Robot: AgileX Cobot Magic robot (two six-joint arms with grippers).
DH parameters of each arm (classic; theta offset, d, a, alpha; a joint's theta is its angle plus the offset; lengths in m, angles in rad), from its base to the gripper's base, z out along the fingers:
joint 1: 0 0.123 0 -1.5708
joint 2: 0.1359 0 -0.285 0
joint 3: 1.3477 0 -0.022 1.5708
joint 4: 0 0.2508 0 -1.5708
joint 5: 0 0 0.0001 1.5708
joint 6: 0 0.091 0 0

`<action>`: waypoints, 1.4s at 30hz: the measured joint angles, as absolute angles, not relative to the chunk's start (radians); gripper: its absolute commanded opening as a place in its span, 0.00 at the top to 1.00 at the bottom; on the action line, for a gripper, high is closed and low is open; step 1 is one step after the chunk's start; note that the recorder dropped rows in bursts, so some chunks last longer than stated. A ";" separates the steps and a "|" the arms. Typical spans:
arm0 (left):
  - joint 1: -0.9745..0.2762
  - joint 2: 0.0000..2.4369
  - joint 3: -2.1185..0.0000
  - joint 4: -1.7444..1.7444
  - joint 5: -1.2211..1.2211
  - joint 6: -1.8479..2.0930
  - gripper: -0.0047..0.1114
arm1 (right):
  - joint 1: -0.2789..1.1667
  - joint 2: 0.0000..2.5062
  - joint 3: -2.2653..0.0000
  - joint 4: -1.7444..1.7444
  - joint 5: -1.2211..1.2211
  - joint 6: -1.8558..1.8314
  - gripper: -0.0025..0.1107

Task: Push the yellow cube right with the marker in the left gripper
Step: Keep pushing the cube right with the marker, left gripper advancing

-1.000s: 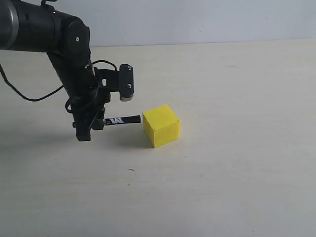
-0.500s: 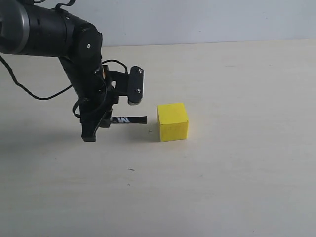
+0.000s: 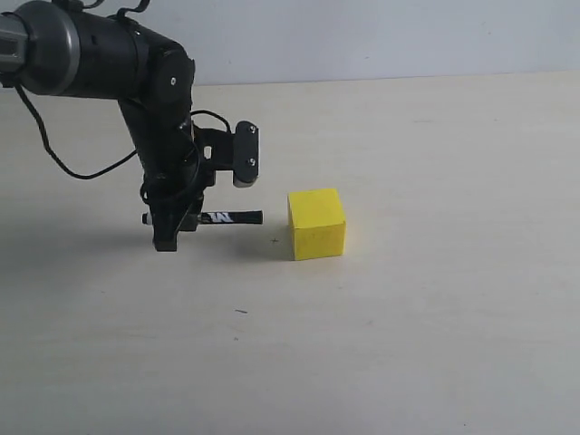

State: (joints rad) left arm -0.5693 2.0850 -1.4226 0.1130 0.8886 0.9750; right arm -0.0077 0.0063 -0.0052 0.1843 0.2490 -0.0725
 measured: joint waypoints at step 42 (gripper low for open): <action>-0.703 2.204 -1.635 0.060 0.928 1.020 0.96 | -0.008 0.006 -0.005 0.184 0.249 -0.072 0.98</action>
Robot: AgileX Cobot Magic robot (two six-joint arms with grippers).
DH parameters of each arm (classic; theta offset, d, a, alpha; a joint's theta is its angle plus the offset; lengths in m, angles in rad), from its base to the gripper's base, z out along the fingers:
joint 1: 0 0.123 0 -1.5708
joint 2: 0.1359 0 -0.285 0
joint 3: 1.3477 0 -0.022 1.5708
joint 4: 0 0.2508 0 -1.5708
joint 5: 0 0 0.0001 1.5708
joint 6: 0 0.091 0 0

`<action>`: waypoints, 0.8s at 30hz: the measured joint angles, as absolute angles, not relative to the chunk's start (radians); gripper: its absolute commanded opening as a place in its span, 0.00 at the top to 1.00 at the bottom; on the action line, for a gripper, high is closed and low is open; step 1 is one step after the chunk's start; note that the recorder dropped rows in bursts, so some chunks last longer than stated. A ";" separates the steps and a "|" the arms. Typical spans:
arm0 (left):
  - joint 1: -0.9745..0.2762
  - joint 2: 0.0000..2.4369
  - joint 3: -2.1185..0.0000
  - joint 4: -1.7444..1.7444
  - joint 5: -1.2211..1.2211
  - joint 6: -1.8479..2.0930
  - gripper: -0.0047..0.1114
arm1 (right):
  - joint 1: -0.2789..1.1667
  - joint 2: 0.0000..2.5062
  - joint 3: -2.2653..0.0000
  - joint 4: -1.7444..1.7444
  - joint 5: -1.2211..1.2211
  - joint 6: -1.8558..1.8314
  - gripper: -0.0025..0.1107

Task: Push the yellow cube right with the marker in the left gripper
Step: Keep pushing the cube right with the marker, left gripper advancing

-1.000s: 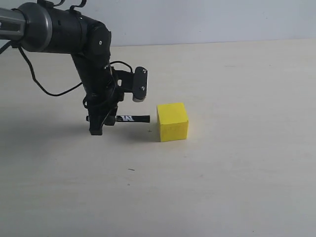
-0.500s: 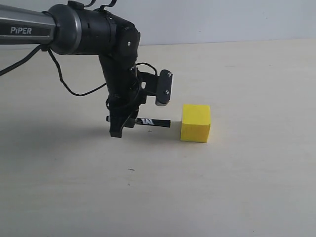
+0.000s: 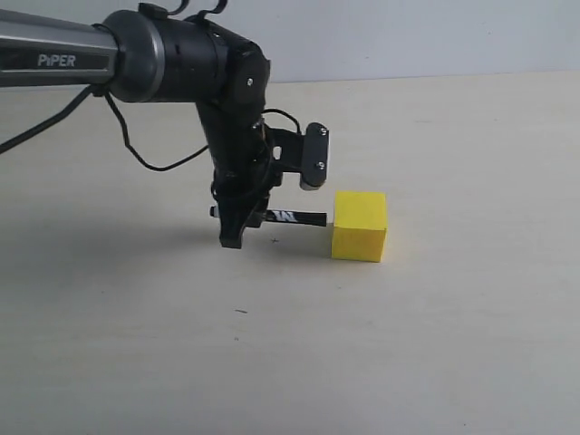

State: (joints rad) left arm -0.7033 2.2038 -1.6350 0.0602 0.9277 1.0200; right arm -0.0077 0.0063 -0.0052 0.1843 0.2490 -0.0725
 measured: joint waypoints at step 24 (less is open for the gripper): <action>-0.761 2.255 -1.723 0.081 0.973 0.942 0.96 | -0.008 0.006 -0.005 0.184 0.249 -0.072 0.98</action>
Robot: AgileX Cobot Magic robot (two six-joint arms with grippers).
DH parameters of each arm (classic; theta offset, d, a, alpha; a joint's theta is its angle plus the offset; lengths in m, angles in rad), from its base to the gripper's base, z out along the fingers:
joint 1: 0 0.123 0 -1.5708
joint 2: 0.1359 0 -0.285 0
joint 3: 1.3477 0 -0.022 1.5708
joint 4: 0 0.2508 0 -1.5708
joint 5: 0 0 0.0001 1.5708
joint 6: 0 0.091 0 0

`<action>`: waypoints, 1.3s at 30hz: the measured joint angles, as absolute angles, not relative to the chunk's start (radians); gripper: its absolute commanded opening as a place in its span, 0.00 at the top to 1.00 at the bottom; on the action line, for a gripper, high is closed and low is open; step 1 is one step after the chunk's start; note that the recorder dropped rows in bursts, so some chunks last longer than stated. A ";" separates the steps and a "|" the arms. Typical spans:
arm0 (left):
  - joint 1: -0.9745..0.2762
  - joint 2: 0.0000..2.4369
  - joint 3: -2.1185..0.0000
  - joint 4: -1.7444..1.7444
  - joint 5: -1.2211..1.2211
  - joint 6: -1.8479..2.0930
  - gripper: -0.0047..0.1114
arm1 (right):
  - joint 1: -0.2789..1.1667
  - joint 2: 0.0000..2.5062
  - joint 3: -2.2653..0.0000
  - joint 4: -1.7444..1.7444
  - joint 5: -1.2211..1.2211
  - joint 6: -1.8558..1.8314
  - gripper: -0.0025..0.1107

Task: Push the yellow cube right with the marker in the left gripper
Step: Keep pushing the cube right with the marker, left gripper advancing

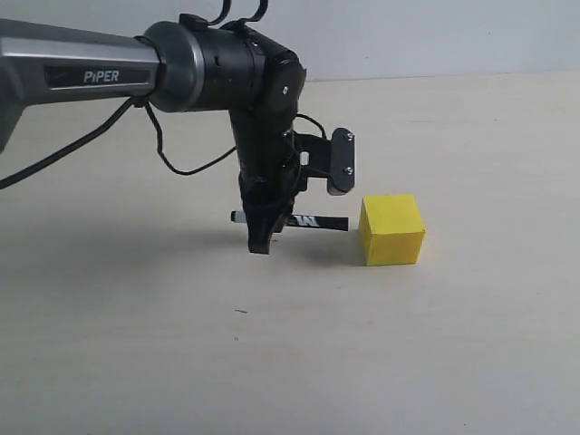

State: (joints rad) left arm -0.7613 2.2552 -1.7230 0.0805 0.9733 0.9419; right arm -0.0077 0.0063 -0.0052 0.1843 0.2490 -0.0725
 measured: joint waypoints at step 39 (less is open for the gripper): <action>-0.835 2.322 -1.903 0.009 1.055 0.879 0.96 | -0.008 0.006 -0.005 0.184 0.249 -0.072 0.98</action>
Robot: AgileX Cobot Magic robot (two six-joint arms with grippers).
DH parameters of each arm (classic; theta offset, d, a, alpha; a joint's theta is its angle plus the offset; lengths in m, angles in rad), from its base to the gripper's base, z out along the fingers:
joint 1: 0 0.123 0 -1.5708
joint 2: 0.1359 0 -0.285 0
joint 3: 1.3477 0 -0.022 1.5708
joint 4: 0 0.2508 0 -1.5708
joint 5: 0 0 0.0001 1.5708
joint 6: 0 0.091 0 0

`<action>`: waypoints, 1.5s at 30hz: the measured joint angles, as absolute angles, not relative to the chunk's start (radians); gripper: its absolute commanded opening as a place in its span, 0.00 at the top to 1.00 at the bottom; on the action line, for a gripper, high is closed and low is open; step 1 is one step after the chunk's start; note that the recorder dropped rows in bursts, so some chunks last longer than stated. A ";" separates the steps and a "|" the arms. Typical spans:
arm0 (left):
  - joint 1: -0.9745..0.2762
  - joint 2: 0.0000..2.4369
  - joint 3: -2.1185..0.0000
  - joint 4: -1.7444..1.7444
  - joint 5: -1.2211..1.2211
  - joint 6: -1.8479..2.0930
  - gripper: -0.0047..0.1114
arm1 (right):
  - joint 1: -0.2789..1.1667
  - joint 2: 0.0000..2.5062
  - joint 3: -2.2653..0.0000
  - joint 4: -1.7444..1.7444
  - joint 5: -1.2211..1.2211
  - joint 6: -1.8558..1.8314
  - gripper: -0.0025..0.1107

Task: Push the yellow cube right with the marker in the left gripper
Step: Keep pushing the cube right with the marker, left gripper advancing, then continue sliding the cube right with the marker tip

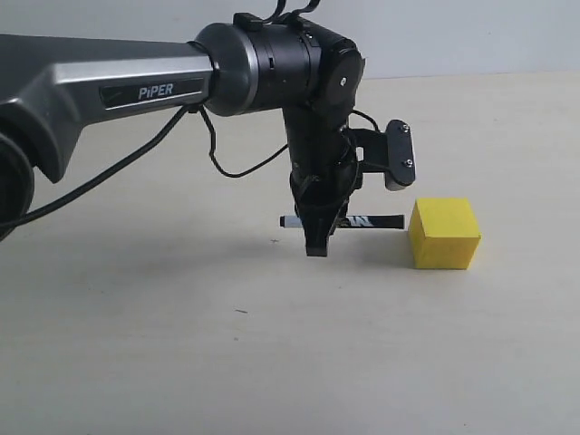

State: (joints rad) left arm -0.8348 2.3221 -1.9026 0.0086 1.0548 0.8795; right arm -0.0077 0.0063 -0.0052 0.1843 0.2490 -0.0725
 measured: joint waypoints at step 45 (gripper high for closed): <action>-0.849 2.434 -2.052 0.019 1.191 0.829 0.96 | -0.008 0.006 -0.005 0.184 0.249 -0.072 0.98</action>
State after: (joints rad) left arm -0.8485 2.4341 -2.0521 0.0194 1.1906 0.8287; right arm -0.0077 0.0063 -0.0052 0.1843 0.2490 -0.0725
